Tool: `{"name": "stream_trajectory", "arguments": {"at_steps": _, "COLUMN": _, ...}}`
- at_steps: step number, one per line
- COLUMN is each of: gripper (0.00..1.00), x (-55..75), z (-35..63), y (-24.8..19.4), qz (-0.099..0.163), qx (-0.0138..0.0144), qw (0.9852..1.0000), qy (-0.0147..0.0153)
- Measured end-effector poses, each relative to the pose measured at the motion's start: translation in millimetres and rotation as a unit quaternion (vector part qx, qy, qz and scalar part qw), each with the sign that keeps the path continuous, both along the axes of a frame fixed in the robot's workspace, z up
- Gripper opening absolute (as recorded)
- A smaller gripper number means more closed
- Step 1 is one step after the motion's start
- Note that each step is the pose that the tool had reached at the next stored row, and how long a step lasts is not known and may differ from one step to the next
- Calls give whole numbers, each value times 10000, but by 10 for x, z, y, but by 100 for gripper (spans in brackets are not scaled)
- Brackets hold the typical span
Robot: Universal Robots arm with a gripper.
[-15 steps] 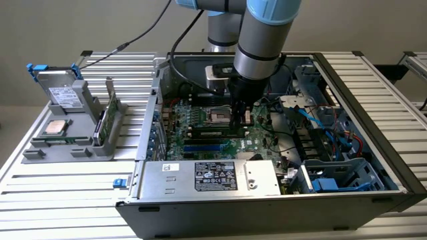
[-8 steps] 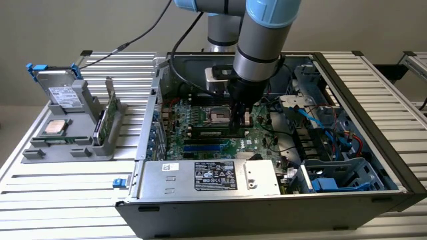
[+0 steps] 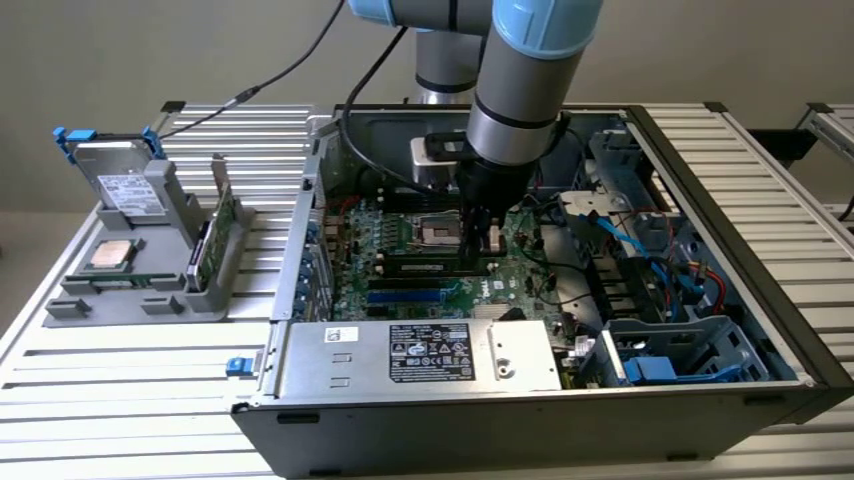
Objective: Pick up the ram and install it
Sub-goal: 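Press down the ram until it locks into place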
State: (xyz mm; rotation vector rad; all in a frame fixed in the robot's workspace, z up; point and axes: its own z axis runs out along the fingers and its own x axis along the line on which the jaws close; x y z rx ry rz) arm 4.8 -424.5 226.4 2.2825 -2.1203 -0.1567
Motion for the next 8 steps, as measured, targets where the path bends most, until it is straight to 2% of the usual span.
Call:
{"name": "stream_trajectory", "arguments": {"at_steps": 5, "gripper": 10, "x": 0, "z": -1, "y": 1, "qz": 0, "qx": 0, "qw": 10000, "qy": 7}}
{"name": "stream_trajectory", "arguments": {"at_steps": 8, "gripper": 10, "x": 0, "z": 62, "y": 1, "qz": 0, "qx": 1, "qw": 10000, "qy": 8}}
